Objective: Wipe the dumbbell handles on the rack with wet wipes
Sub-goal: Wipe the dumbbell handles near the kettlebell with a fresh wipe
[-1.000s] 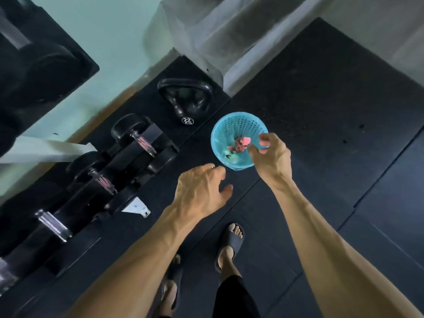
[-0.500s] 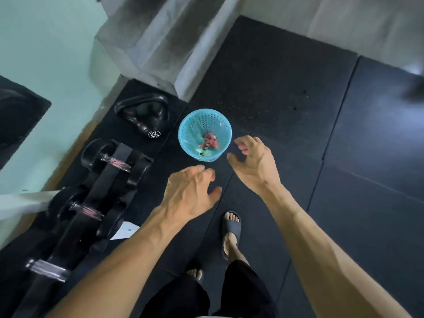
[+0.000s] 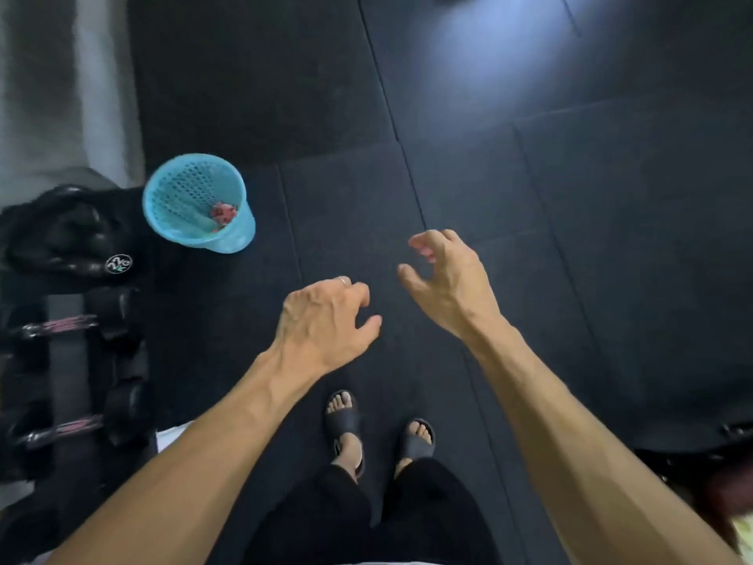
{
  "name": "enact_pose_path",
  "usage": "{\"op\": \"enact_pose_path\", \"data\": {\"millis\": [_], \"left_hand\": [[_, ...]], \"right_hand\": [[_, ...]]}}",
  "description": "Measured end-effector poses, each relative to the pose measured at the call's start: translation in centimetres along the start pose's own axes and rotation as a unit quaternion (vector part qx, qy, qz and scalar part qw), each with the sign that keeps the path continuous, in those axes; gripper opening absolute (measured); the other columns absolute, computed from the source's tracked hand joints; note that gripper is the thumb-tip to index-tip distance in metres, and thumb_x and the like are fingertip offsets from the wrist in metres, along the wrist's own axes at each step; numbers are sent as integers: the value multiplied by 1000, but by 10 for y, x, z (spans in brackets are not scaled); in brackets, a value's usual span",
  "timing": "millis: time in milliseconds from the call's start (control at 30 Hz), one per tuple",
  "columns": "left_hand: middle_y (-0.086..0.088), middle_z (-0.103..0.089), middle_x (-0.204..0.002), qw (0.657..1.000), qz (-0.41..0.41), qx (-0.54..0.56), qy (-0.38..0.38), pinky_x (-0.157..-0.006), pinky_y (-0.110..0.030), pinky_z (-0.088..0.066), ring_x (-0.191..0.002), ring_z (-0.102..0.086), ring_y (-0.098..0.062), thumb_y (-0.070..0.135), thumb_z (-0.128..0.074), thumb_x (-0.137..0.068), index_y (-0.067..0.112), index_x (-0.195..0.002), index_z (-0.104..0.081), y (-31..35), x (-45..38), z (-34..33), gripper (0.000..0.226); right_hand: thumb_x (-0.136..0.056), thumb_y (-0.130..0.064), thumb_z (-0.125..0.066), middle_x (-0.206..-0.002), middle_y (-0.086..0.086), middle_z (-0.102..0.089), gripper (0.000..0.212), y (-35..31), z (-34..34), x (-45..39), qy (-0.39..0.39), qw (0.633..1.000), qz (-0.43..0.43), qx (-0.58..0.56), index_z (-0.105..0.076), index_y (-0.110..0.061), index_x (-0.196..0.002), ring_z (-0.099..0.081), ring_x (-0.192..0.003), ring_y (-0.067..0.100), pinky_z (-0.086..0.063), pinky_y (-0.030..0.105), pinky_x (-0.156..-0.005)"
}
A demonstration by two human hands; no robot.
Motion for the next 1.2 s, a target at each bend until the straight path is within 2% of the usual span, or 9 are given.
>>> {"op": "enact_pose_path", "data": {"millis": [133, 333, 700, 833, 1000, 1200], "left_hand": [[6, -64, -96, 996, -88, -12, -31, -71, -32, -49, -92, -66, -19, 52, -60, -88, 23, -105, -67, 85, 23, -49, 34], [7, -64, -96, 978, -190, -38, -72, -68, -29, -45, -91, -65, -16, 52, -60, -89, 24, -106, -67, 227, 83, -141, 33], [8, -64, -100, 946, -293, -67, -125, -73, -29, -45, -95, -64, -15, 52, -58, -91, 24, -111, -65, 471, 190, -299, 35], [10, -62, -102, 932, -327, -54, -147, -76, -30, -47, -95, -63, -13, 53, -56, -92, 25, -114, -63, 549, 193, -346, 36], [11, -61, -104, 918, -353, -43, -173, -72, -26, -40, -97, -61, -12, 53, -55, -92, 26, -114, -63, 625, 167, -412, 36], [7, -63, -99, 921, -345, -23, -178, -69, -30, -46, -95, -61, -15, 45, -62, -89, 22, -109, -68, 678, 135, -483, 31]], "right_hand": [[-91, -31, -66, -114, -1, -58, 36, 86, 35, 85, 47, 995, -82, -8, -60, -15, -123, -59, -102, 17, -48, 31, -86], [-92, -32, -65, -118, -1, -58, 37, 217, 85, 225, 119, 978, -168, -31, -60, -16, -125, -58, -106, 15, -46, 27, -88], [-92, -29, -64, -117, 2, -59, 36, 436, 167, 440, 207, 938, -266, -78, -59, -15, -126, -58, -105, 16, -48, 34, -92], [-90, -26, -64, -115, 1, -61, 33, 513, 196, 485, 234, 913, -321, -92, -61, -15, -122, -60, -100, 15, -50, 34, -91], [-90, -23, -65, -120, -3, -61, 36, 603, 217, 506, 252, 884, -376, -114, -60, -15, -125, -58, -109, 14, -48, 33, -94], [-90, -22, -65, -119, 0, -61, 34, 698, 223, 507, 236, 878, -400, -121, -61, -15, -124, -58, -104, 15, -48, 35, -94]]}}
Point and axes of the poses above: each hand's wrist, its own x-axis away from the middle knuckle, its own z-axis out of the back of the hand, y = z × x, the point moved 3 cm from there along -x, towards the middle knuckle
